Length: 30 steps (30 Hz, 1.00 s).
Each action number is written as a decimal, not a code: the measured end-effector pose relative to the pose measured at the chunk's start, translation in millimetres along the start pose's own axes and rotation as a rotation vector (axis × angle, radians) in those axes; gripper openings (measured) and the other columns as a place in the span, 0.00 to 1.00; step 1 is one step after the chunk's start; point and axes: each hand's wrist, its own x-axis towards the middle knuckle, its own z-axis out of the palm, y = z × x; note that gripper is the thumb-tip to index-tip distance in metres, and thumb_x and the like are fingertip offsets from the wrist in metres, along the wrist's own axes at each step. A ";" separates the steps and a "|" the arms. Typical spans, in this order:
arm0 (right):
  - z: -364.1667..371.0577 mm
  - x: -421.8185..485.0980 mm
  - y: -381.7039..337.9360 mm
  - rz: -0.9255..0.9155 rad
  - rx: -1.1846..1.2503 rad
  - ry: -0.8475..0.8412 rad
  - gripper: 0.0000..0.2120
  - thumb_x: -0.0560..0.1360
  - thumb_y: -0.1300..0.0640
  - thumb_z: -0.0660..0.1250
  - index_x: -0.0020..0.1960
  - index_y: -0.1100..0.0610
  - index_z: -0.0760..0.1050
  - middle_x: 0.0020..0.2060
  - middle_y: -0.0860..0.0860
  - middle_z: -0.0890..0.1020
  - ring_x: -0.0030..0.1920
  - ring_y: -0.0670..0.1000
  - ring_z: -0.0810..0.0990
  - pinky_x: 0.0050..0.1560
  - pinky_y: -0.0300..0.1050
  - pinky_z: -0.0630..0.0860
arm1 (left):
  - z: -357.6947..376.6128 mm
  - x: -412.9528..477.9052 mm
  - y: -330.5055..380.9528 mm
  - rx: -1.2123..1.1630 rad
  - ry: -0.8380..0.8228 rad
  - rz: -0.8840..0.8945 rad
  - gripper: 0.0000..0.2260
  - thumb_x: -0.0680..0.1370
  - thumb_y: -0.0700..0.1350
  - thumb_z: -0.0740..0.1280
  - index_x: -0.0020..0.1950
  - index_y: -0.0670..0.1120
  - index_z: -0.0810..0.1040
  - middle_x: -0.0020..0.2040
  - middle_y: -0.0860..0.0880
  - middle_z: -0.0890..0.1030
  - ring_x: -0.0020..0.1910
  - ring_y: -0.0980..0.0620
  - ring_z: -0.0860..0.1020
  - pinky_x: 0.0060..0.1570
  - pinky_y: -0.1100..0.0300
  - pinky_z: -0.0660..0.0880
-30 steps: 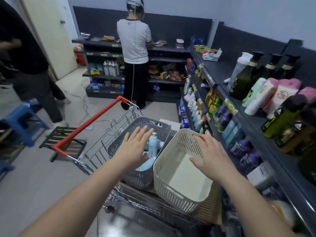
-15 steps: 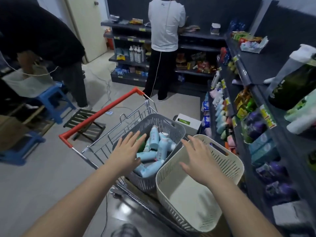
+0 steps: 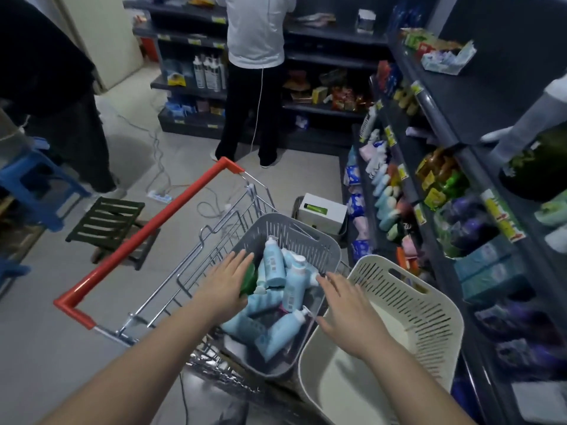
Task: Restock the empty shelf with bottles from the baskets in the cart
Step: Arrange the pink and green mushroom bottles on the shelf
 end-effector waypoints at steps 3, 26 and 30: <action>8.2 24.4 -11.5 0.042 0.003 -0.008 0.35 0.80 0.44 0.60 0.80 0.51 0.48 0.79 0.50 0.52 0.79 0.51 0.50 0.78 0.52 0.45 | 7.1 24.2 -14.6 -0.036 -0.061 0.058 0.41 0.77 0.48 0.66 0.80 0.53 0.41 0.81 0.51 0.43 0.79 0.50 0.45 0.78 0.51 0.48; 156.0 141.0 -62.3 0.168 -0.112 -0.413 0.15 0.78 0.65 0.56 0.63 0.63 0.73 0.59 0.60 0.78 0.57 0.60 0.79 0.57 0.55 0.74 | 97.4 106.5 -47.3 -0.024 -0.263 0.044 0.40 0.74 0.32 0.67 0.79 0.48 0.49 0.78 0.39 0.36 0.78 0.38 0.42 0.76 0.48 0.48; 164.3 155.4 -60.7 0.189 -0.134 -0.504 0.17 0.80 0.63 0.54 0.66 0.59 0.74 0.64 0.56 0.77 0.63 0.59 0.76 0.59 0.52 0.70 | 90.1 110.7 -46.2 -0.021 -0.232 0.044 0.32 0.75 0.32 0.65 0.76 0.49 0.58 0.79 0.39 0.43 0.77 0.37 0.49 0.72 0.44 0.62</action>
